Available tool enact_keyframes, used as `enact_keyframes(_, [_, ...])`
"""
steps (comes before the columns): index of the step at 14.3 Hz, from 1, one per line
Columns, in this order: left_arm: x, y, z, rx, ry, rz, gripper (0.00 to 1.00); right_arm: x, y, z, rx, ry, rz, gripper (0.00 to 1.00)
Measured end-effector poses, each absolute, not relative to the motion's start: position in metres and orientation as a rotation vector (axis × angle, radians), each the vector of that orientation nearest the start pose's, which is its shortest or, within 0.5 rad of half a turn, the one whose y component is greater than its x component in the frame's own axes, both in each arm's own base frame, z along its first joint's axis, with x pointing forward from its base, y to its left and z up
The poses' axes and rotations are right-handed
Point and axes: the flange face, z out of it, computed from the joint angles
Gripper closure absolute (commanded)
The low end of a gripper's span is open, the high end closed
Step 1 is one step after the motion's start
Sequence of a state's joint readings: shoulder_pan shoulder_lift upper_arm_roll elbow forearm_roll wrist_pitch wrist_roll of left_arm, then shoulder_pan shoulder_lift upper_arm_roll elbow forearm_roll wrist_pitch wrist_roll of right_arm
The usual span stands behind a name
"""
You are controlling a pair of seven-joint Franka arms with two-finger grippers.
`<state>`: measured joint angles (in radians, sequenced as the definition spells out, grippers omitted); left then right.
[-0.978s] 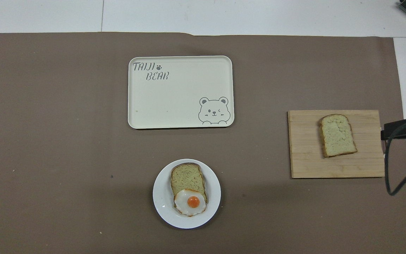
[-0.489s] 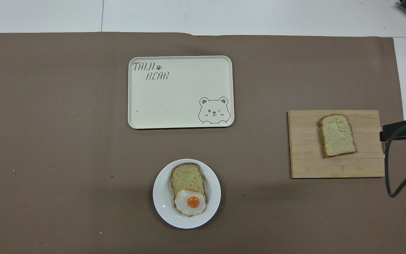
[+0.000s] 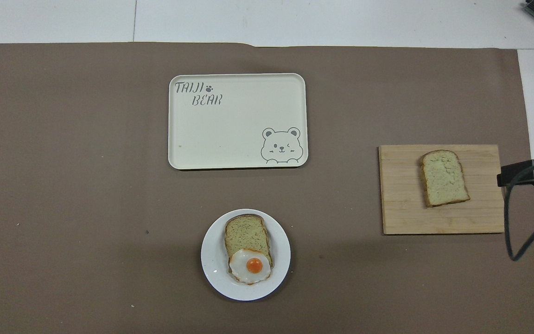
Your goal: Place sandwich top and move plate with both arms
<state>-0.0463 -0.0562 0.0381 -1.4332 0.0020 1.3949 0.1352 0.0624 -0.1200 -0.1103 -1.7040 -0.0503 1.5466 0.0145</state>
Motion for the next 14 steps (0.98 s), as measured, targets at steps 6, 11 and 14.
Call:
enact_keyframes(6, [0.515, -0.003, 0.703, -3.132, 0.224, -0.028, 0.0, 0.512, -0.034, 0.623, -3.176, 0.1, 0.062, 0.0])
enact_keyframes(11, [0.515, -0.003, 0.703, -3.132, 0.224, -0.028, 0.0, 0.508, -0.048, 0.613, -3.167, 0.098, 0.091, 0.0])
enact_keyframes(14, [0.515, -0.003, 0.703, -3.132, 0.224, -0.028, 0.0, 0.514, -0.064, 0.574, -3.142, 0.013, 0.044, 0.0])
